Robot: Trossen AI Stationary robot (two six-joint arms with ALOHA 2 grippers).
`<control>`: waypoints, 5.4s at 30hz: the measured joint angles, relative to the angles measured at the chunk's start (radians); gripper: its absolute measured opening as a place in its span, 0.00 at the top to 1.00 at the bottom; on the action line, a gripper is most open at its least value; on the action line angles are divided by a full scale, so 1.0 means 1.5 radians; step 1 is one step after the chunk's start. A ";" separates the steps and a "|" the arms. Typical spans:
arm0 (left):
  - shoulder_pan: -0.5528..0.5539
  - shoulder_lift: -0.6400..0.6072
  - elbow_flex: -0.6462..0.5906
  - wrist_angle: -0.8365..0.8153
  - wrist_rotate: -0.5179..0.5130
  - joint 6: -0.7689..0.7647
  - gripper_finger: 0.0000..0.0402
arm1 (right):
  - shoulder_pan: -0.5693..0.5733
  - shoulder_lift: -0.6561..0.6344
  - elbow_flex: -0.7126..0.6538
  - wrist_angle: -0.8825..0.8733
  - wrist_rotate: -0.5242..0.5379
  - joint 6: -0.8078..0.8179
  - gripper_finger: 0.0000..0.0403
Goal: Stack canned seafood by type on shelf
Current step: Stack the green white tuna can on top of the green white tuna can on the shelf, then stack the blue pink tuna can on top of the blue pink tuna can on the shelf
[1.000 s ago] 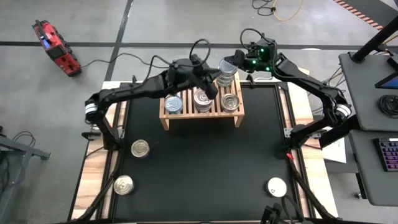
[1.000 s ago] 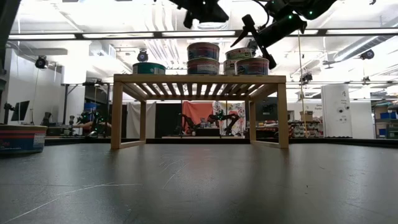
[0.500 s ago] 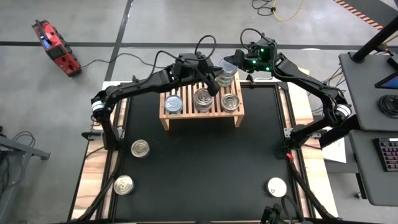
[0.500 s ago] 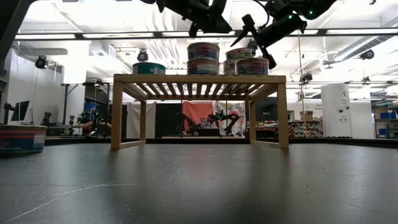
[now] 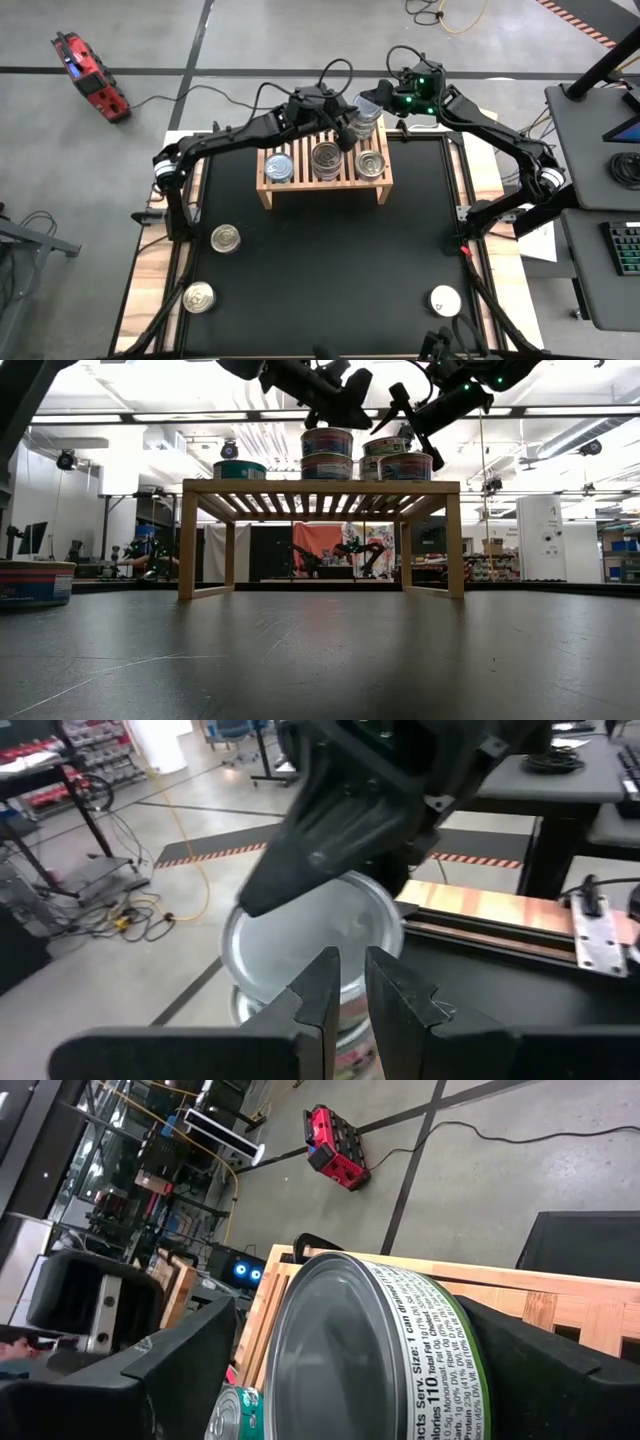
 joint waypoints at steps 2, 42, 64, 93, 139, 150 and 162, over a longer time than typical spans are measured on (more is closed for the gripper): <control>0.004 0.001 0.000 0.000 -0.002 0.005 0.91 | 0.000 0.000 0.000 0.000 0.000 0.000 0.13; 0.008 -0.013 0.054 -0.037 0.003 0.004 0.91 | 0.005 0.001 -0.001 0.039 0.041 -0.039 0.12; -0.147 -0.239 0.052 -0.214 -0.068 0.009 0.91 | 0.000 -0.057 0.049 -0.015 -0.019 -0.132 0.12; -0.369 -0.312 0.041 -0.883 -0.002 -0.427 0.91 | 0.529 -0.192 0.055 -0.761 -0.060 -0.024 0.12; -0.463 -0.313 0.012 -0.741 -0.227 -0.279 0.91 | 1.140 -0.033 -0.256 -0.494 0.109 0.640 0.98; -0.465 -0.312 0.012 -0.741 -0.228 -0.280 0.91 | 1.138 0.051 -0.272 -0.411 0.101 0.627 0.98; -0.465 -0.295 0.012 -0.680 -0.230 -0.242 0.91 | 1.003 0.069 -0.274 -0.330 0.238 0.435 0.98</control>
